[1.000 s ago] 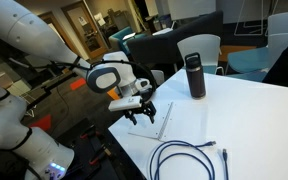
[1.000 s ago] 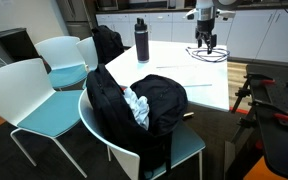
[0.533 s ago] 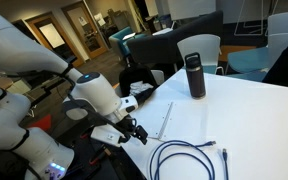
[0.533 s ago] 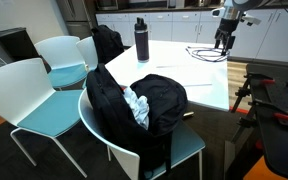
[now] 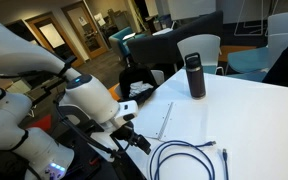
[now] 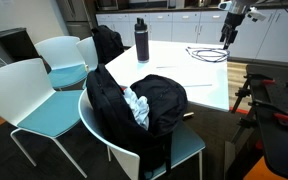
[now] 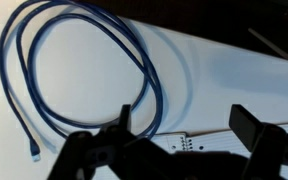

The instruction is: Pick up the bottle from the bag and put it on the table, then pick up the cloth and cable on the table and put them in the bag

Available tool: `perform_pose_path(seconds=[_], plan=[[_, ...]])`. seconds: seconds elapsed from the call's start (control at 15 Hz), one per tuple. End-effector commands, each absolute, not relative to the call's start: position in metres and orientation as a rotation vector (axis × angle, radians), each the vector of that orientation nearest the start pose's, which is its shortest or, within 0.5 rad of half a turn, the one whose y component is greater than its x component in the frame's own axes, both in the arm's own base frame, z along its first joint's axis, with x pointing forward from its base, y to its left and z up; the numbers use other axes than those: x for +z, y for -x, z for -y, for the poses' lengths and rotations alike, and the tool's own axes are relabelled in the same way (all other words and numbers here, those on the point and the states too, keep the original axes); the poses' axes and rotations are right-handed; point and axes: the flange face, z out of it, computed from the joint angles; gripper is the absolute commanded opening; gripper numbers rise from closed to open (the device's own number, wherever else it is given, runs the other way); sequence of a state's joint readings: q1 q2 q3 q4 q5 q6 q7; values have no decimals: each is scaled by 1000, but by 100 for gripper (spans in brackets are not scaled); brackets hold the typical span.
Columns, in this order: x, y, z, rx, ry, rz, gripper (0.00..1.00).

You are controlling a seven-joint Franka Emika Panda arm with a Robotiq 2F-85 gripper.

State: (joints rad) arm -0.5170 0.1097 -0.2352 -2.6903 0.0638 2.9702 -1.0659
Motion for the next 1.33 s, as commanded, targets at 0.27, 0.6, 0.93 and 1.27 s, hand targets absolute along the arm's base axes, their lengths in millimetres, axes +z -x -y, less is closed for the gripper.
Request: perform_pose_path(seconds=[0.27,0.6,0.93,1.27], plan=[[186,-355,323,-25,3321,277,100],[142,-387,308,84,3276,258,100],[111,-389,315,178,3263,148,100],[99,-390,327,156,3270,-5,100]])
